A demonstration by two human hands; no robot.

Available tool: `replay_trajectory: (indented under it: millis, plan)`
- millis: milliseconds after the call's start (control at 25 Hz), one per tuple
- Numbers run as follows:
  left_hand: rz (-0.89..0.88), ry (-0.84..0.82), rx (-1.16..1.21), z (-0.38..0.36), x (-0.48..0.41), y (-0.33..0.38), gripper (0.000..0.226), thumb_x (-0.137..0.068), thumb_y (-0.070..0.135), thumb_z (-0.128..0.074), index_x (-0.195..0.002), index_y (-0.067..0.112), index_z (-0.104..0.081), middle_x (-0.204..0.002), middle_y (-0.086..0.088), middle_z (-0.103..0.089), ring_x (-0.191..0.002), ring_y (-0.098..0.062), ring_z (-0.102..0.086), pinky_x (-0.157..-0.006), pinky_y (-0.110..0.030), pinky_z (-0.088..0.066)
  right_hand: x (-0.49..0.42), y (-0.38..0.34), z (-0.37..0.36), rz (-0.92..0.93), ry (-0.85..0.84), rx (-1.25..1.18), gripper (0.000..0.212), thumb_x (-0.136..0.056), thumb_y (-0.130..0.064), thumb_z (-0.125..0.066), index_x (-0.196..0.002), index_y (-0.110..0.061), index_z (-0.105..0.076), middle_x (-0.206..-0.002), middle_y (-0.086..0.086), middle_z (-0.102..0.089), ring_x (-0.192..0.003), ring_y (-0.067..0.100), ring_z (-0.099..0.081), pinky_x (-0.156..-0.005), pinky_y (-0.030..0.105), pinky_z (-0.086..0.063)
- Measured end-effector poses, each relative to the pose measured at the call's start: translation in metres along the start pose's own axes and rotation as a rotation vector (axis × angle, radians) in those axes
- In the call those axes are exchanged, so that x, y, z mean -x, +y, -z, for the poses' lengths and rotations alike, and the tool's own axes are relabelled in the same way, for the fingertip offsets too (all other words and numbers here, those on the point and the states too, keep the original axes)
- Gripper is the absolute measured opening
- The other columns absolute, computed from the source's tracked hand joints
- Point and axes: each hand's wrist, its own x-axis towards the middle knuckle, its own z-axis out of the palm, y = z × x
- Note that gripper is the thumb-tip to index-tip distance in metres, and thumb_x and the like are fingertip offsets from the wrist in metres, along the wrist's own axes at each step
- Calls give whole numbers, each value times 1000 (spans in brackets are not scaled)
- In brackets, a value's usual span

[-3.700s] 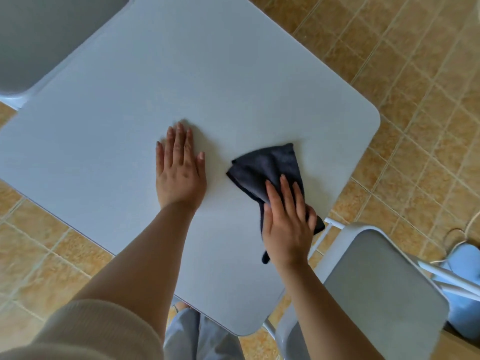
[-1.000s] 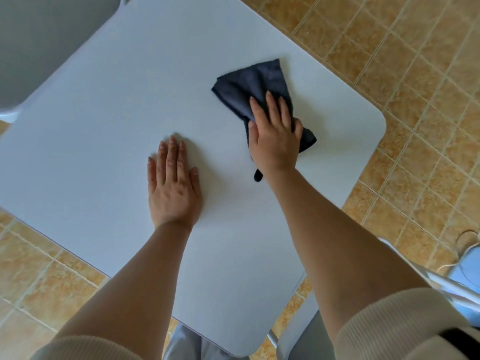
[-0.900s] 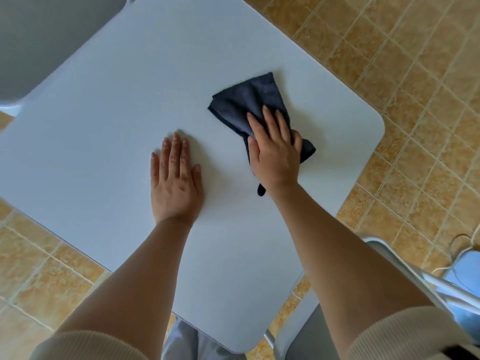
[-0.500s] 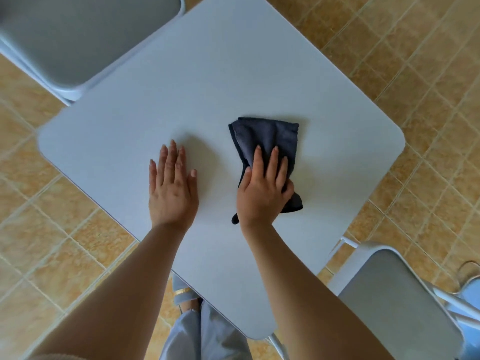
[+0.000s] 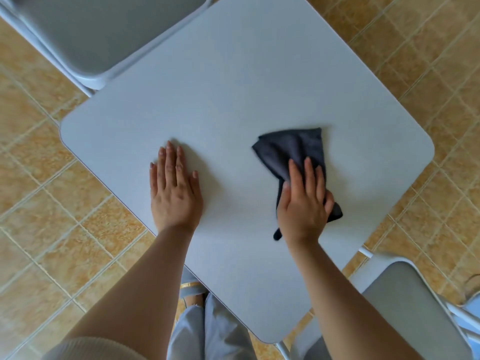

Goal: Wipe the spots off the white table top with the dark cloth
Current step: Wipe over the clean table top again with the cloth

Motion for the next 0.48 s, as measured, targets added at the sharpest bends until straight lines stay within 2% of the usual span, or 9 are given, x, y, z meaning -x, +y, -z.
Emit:
replay_trajectory:
  millis: [120,240,320,480]
  plan:
    - [5,2,-13,0,-1,0,55,-102,29,-30,-152,6,-25,-160,-9,-21,-148,-21,-15,-122,-35,-6,-62,-24,-15,-133,-21,-8,42,-103,-34,-40,-144,-33,-49,-155,0,-45,-142,25,-43,-99,47,-41]
    - [8,4,-20,0,-2,0,55,-101,28,-31,-152,6,-26,-160,-9,-21,-148,-22,-16,-122,-36,-7,-108,-58,-27,-153,-110,-33,47,-104,-37,-34,-151,-33,-38,-162,1,-31,-149,26,-28,-106,50,-32]
    - [6,7,-23,0,-1,0,55,-101,28,-31,-151,5,-27,-159,-9,-22,-148,-22,-16,-122,-36,-7,-119,-79,-33,-105,-124,-45,48,-104,-38,-32,-152,-34,-34,-164,1,-27,-151,26,-24,-108,50,-28]
    - [-8,7,-36,2,0,-1,56,-102,30,-26,-151,4,-26,-159,-11,-23,-148,-23,-17,-121,-39,-10,-98,-109,-36,160,-15,-102,43,-103,-38,-39,-144,-33,-50,-154,2,-45,-142,26,-42,-102,48,-38]
